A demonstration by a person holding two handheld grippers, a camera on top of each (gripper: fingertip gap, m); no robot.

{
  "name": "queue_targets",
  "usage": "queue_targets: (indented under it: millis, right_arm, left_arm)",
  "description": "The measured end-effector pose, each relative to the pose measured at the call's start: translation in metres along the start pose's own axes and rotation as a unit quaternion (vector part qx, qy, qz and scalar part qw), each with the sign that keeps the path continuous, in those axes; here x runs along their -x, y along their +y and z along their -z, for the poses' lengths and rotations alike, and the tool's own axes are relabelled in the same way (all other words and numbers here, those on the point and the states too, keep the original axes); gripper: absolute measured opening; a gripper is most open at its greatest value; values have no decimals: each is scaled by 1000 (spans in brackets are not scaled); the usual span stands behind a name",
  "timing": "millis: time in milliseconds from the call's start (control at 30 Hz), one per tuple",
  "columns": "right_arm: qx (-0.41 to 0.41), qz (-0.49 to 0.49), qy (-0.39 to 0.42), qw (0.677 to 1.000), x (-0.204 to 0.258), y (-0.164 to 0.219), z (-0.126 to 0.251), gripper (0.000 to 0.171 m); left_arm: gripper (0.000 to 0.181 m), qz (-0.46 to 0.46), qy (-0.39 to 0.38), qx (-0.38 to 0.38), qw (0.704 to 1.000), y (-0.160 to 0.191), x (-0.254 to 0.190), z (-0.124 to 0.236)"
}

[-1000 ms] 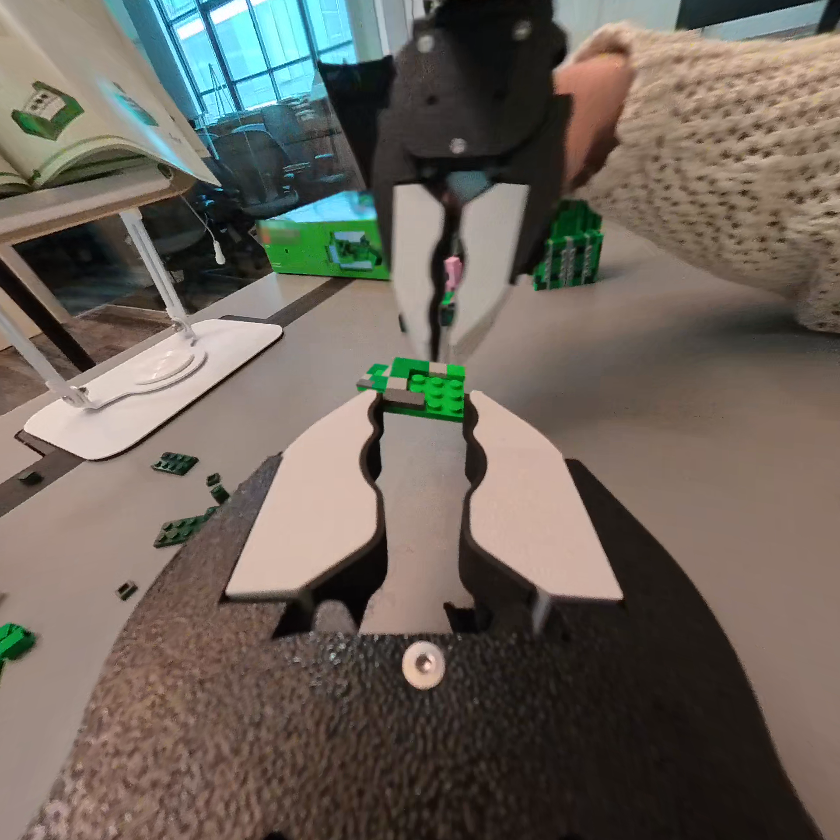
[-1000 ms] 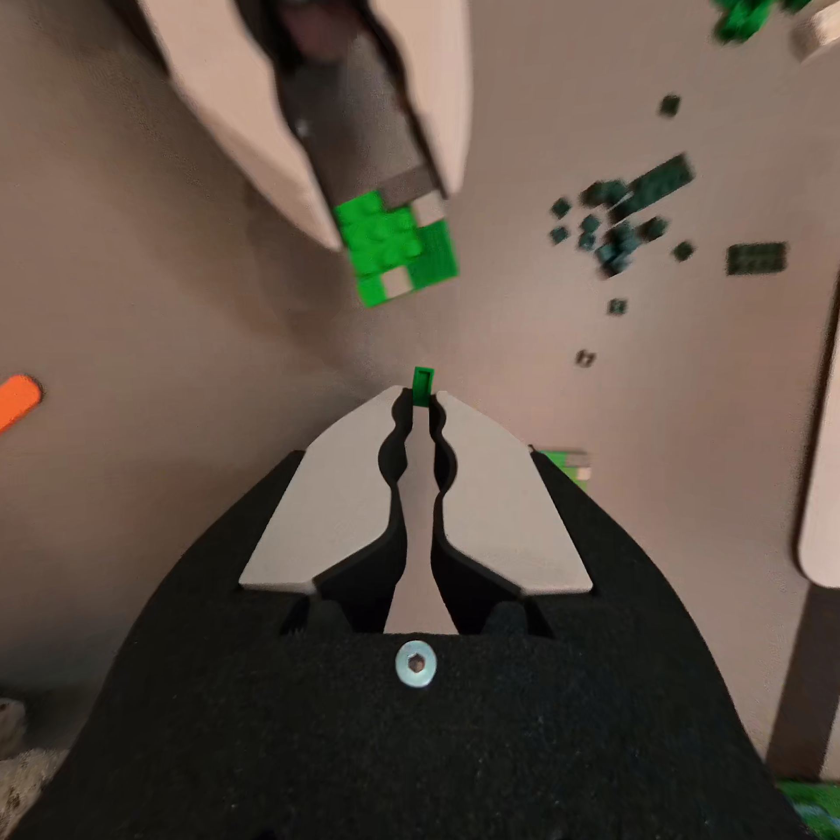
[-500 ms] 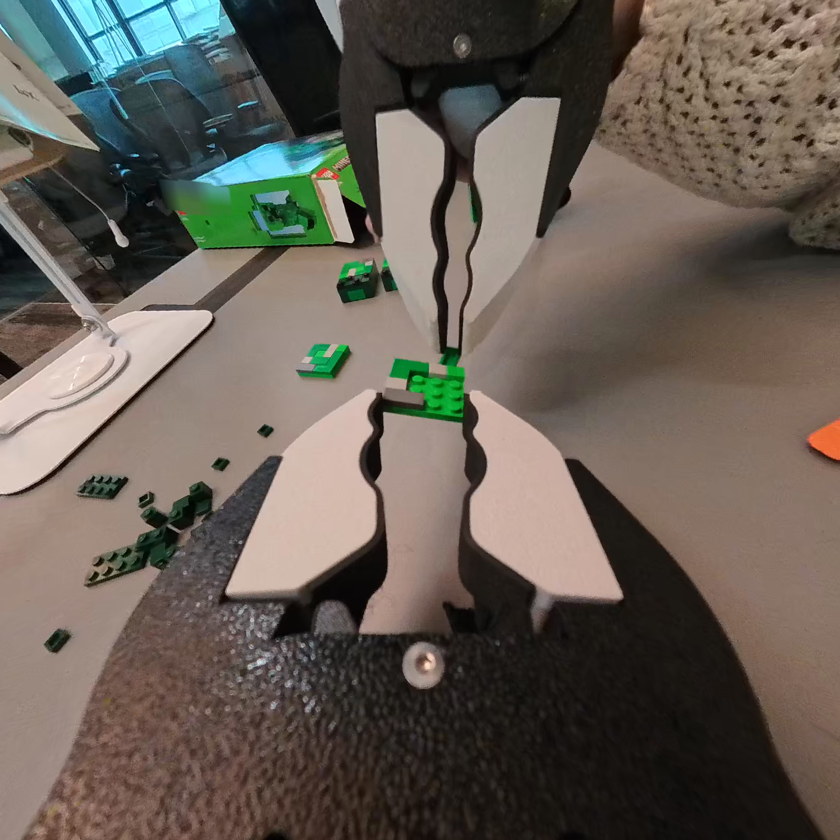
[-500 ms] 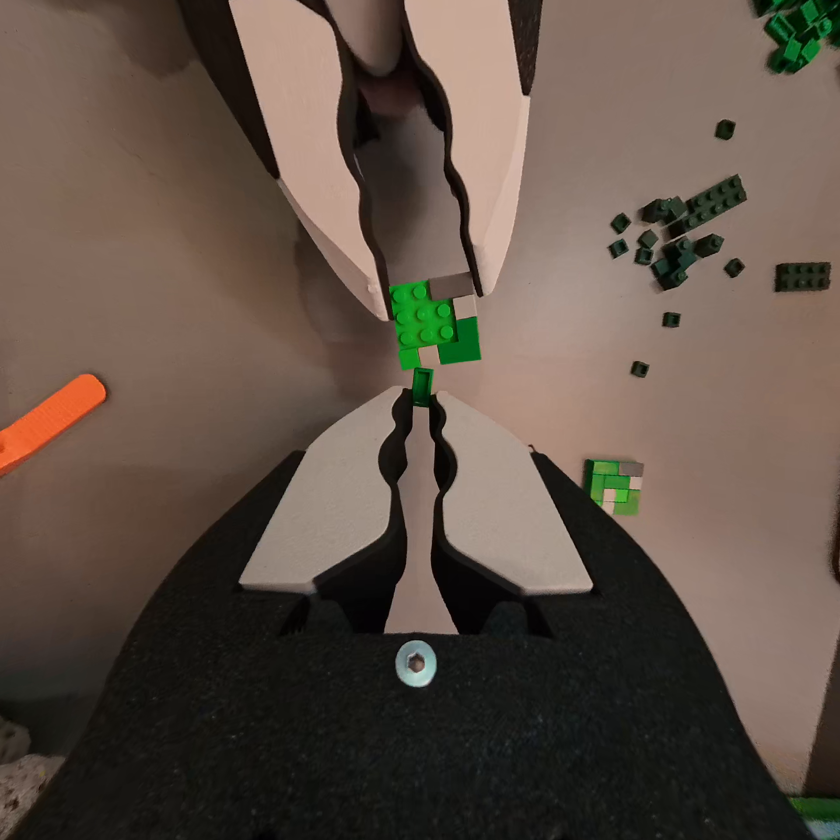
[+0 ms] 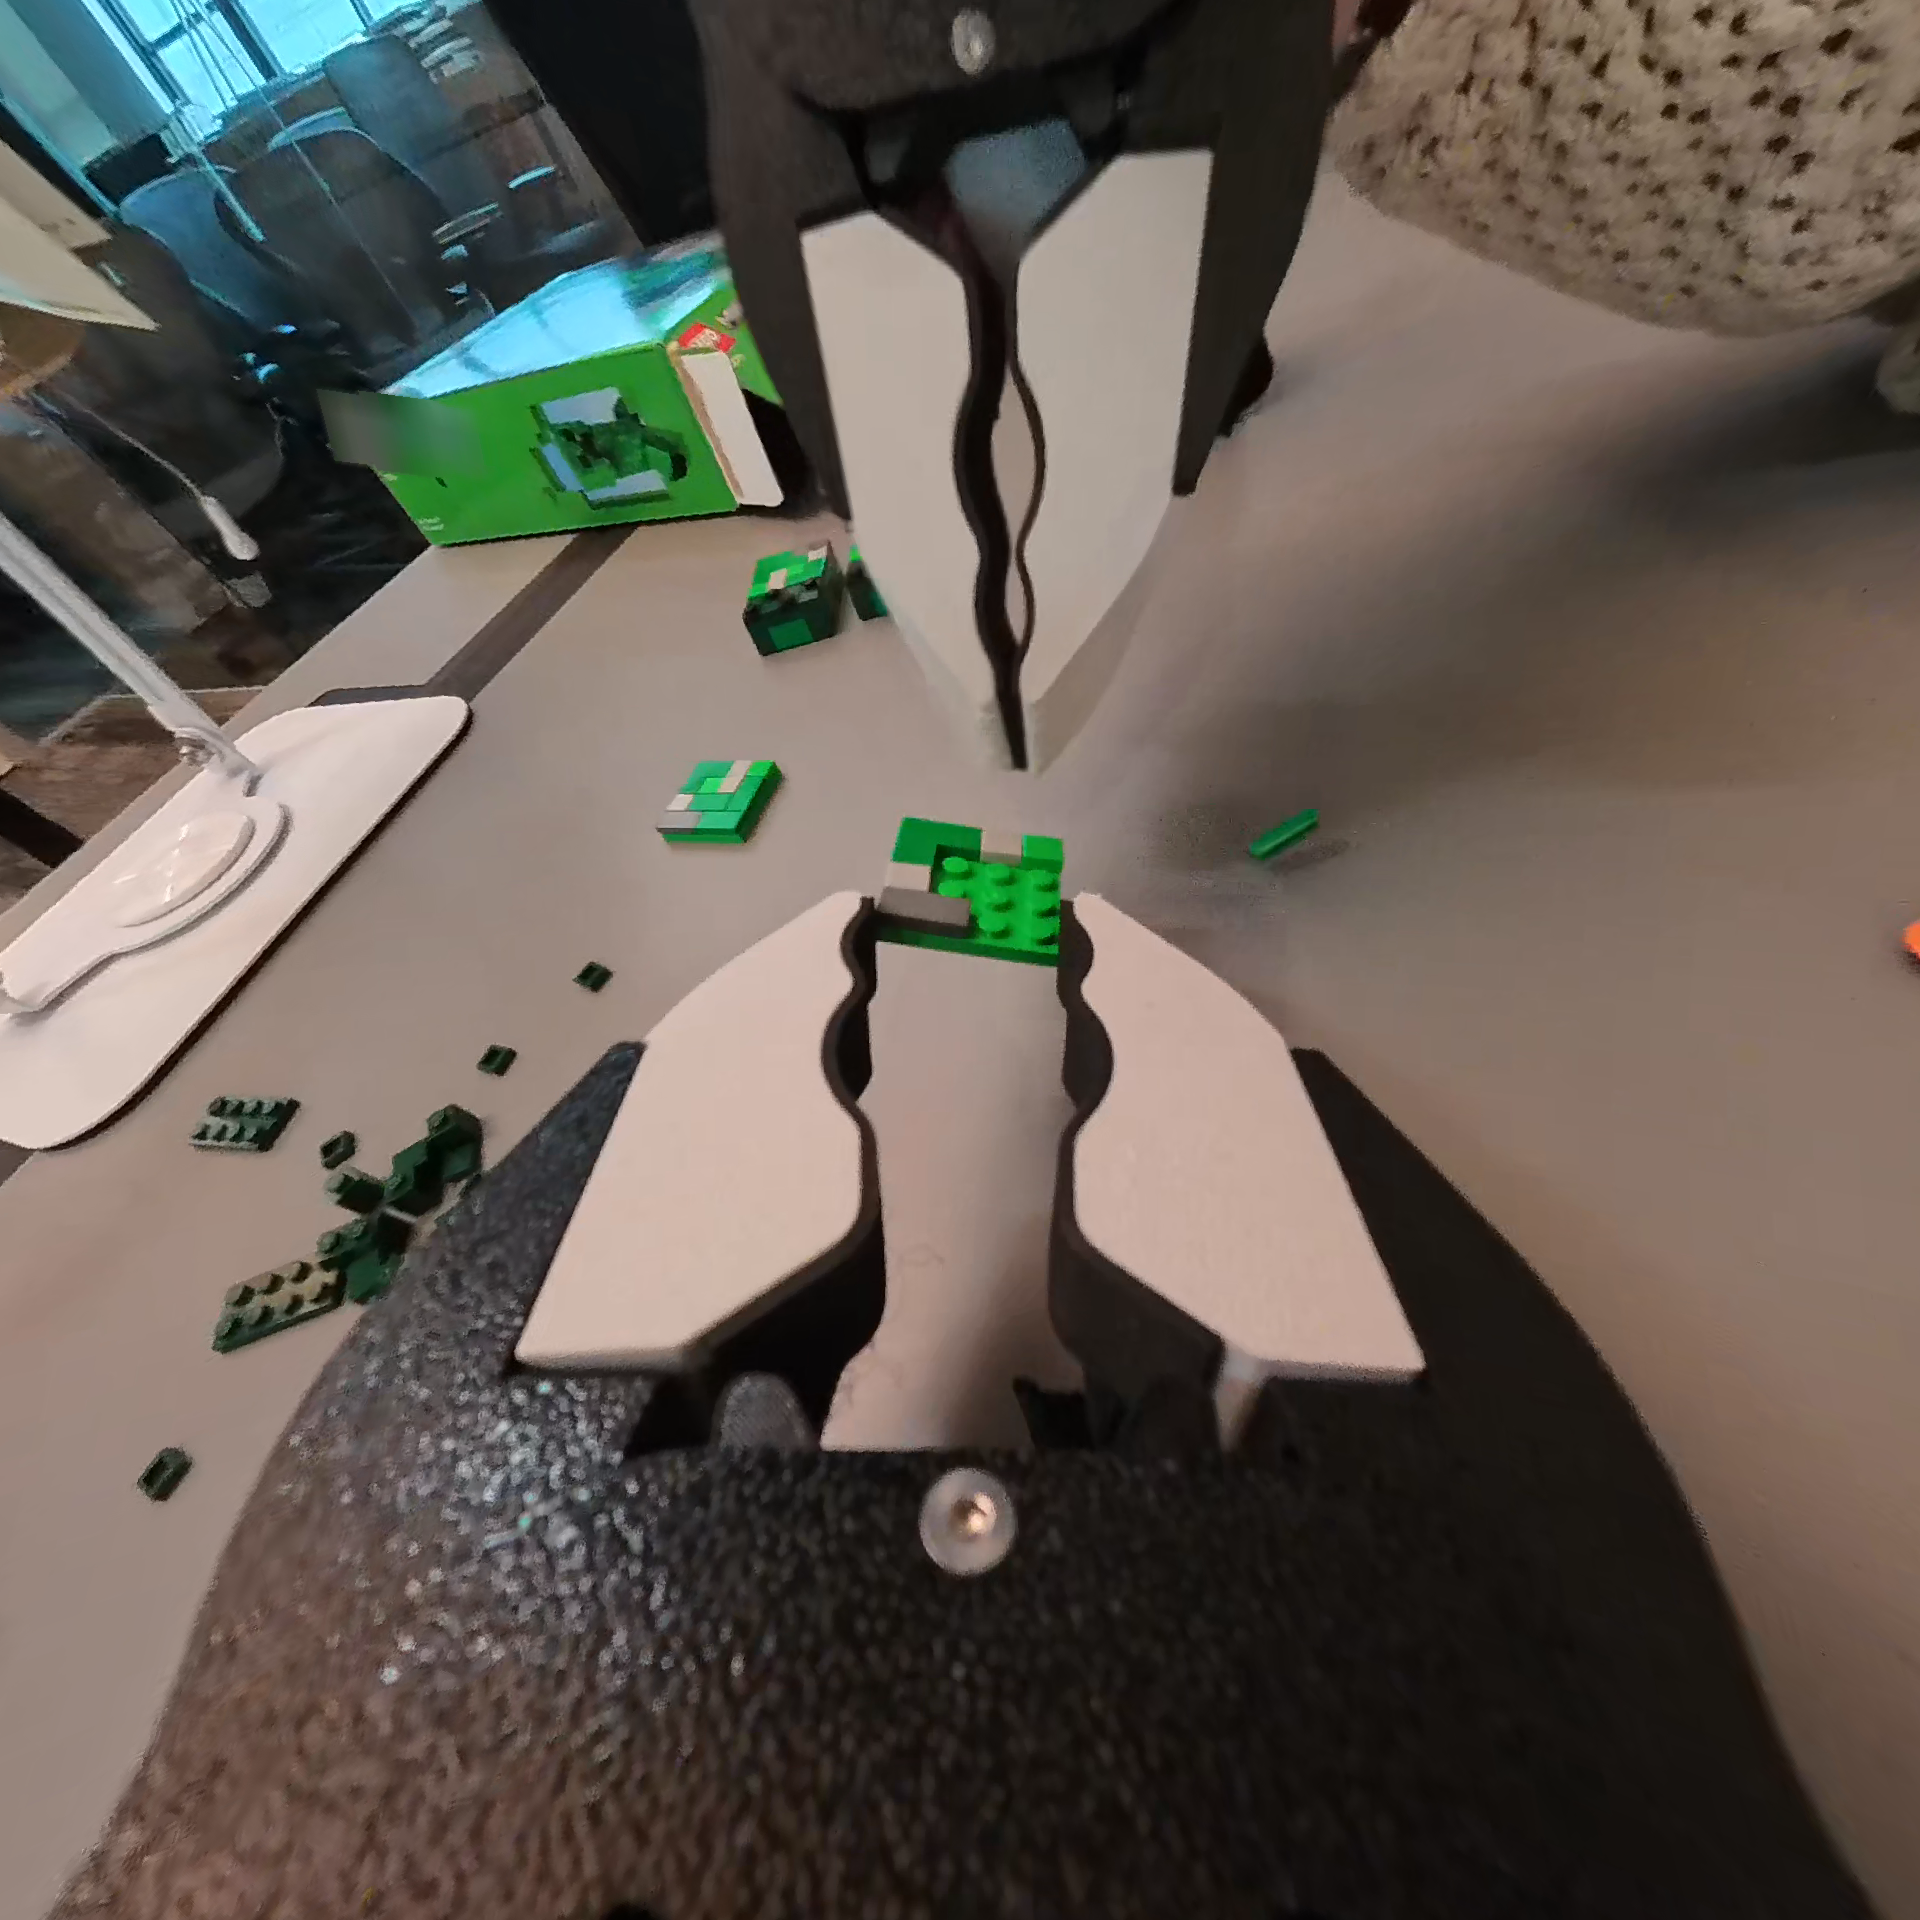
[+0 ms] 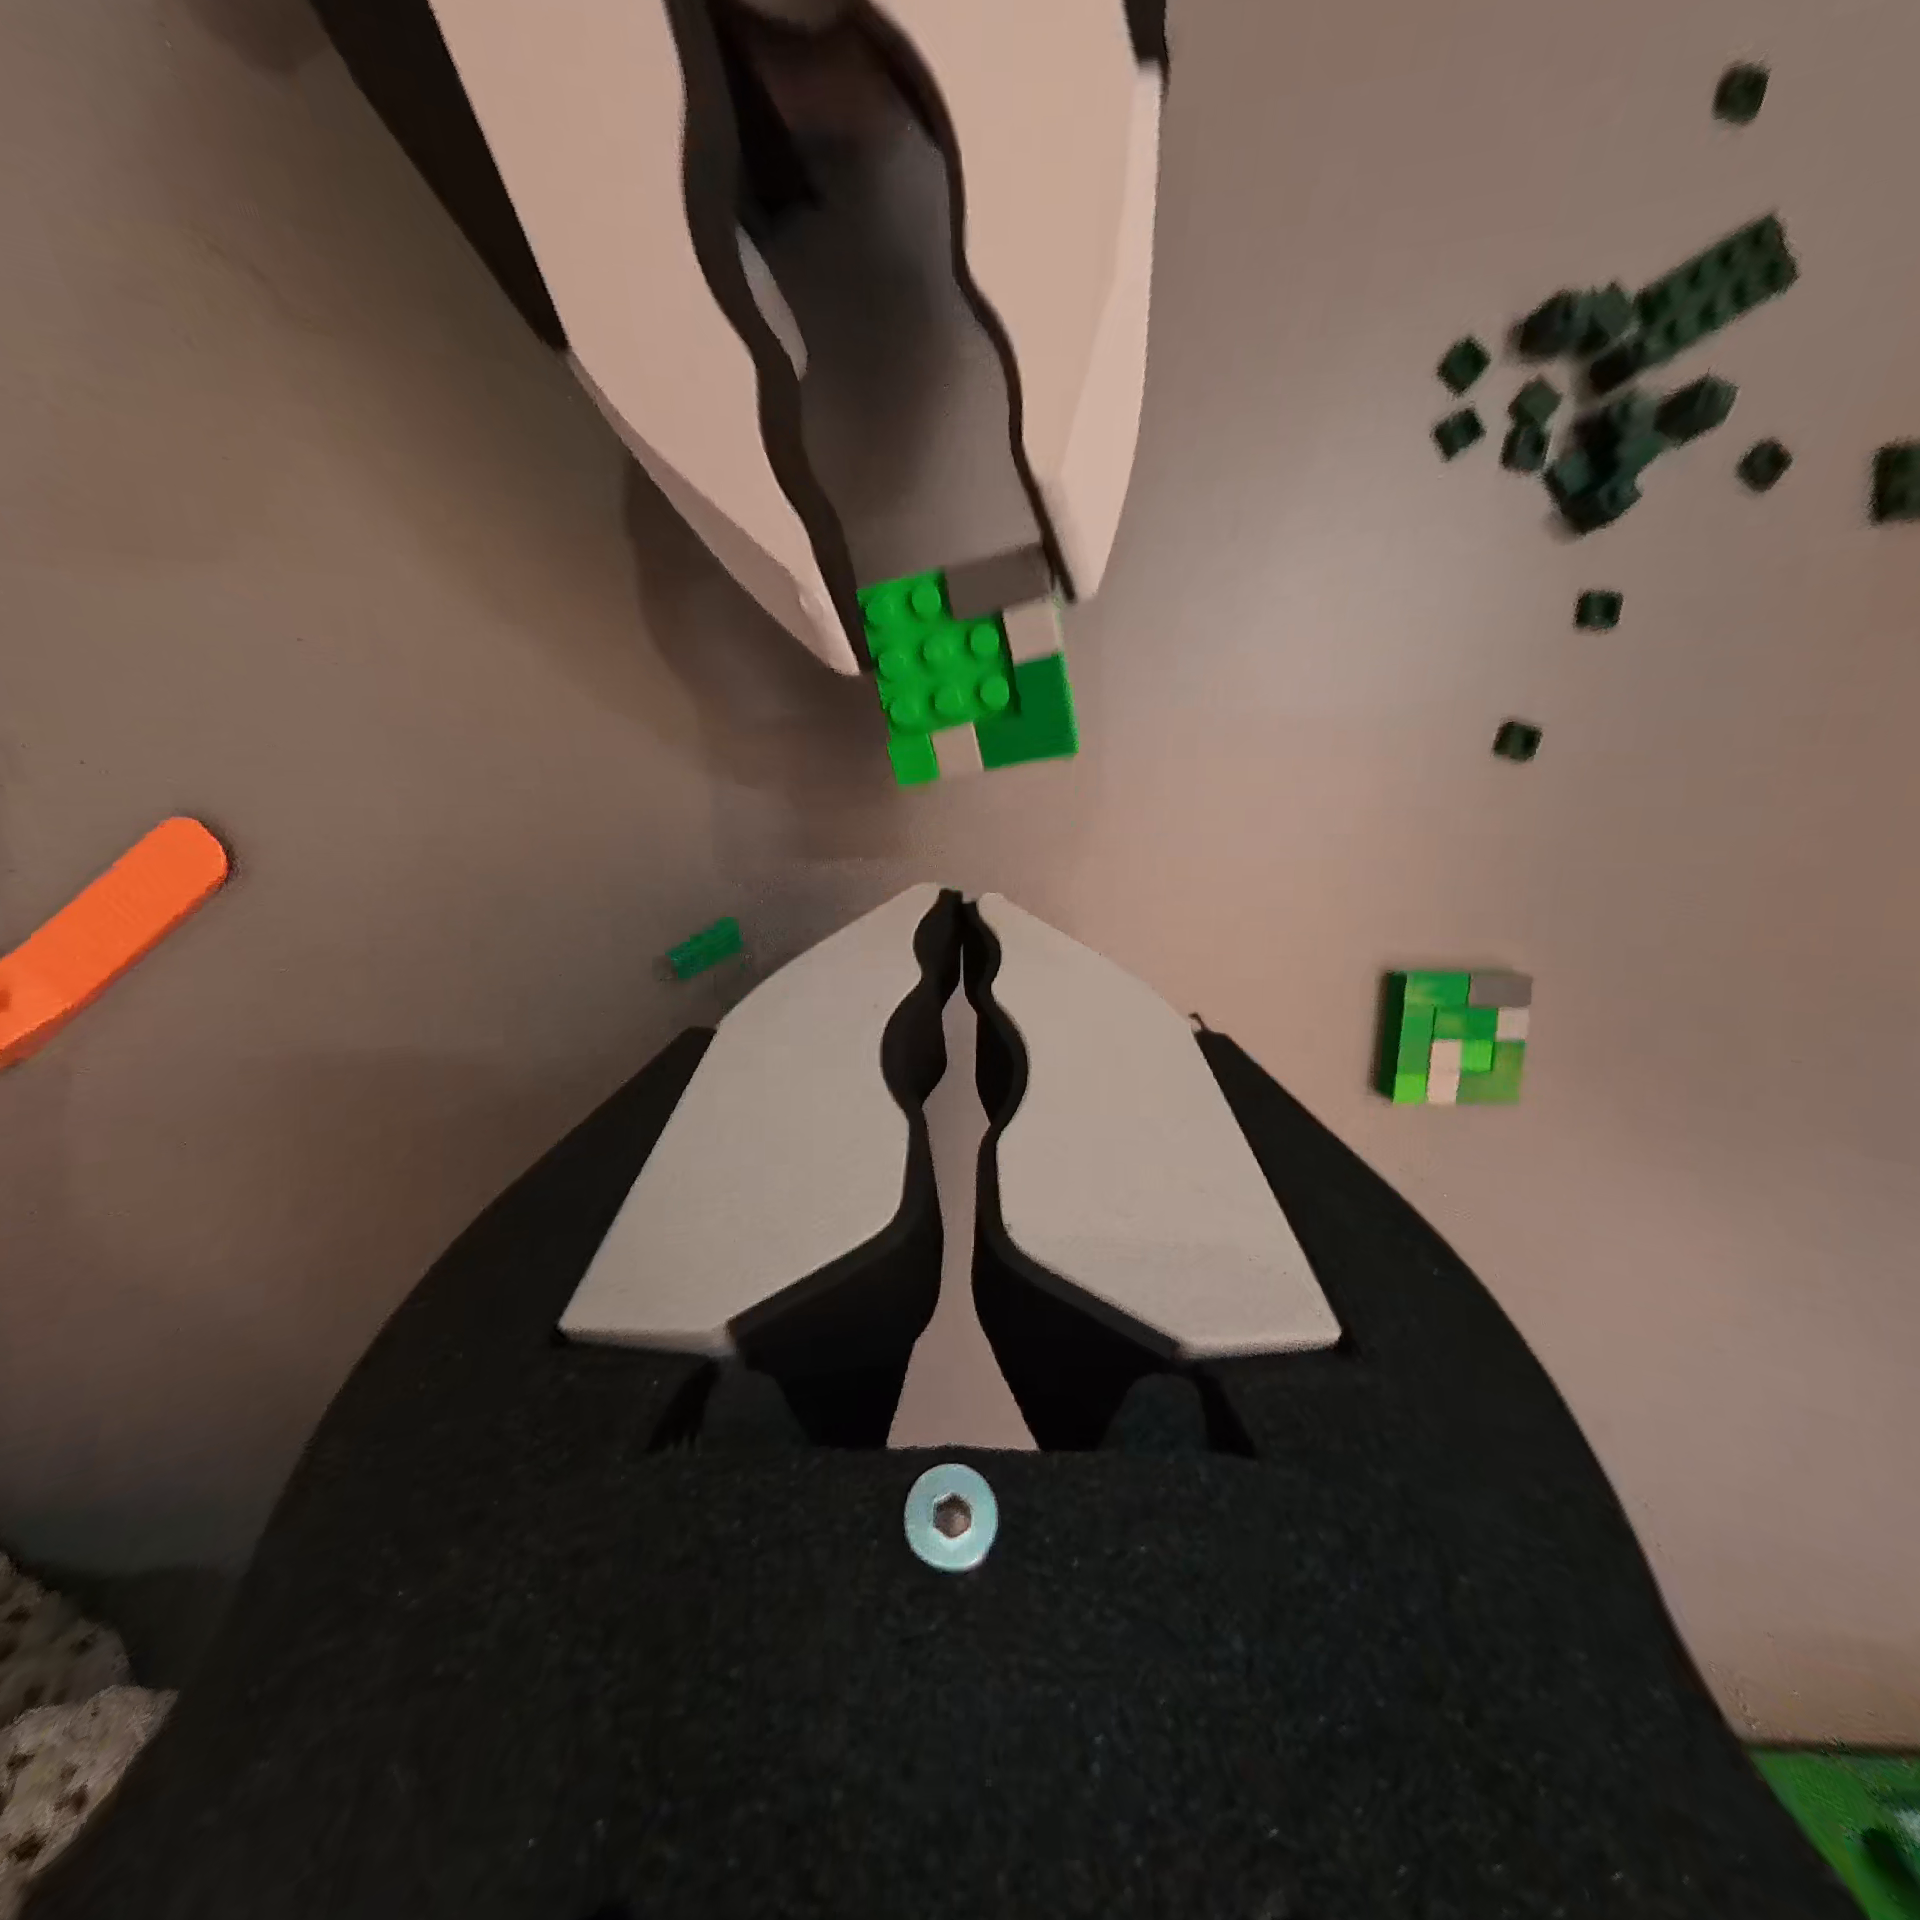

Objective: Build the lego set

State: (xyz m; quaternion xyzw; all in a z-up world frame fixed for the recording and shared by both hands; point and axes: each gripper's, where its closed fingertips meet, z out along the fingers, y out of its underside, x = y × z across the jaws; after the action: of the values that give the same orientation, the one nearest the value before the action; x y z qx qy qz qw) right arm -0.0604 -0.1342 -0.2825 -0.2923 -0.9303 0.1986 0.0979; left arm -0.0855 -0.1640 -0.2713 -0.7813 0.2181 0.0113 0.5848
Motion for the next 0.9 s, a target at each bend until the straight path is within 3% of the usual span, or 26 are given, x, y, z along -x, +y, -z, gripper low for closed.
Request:
queue_targets:
  millis: [267, 400, 600, 833, 900]
  right_arm:
    - [-11, -67, -9, 998, 26, 28, -4, 3]
    - [-76, -105, 2, 992, 50, 20, -10, 11]
    - [-90, -103, 17, 990, 65, 23, -22, 13]
    - [-57, -106, 17, 993, 62, 26, -29, 14]
    - [-48, -108, 7, 993, 64, 27, -29, 8]
  left_arm:
    - [33, 0, -16, 2, 1000, 2, 5, 1]
    - [33, -3, -15, 2, 1000, 1, 4, 1]
    - [33, 3, -5, -7, 1000, -1, 1, 2]
    - [33, 7, 3, -11, 1000, -2, 0, 3]
    - [33, 5, 8, -9, 1000, -2, -1, 2]
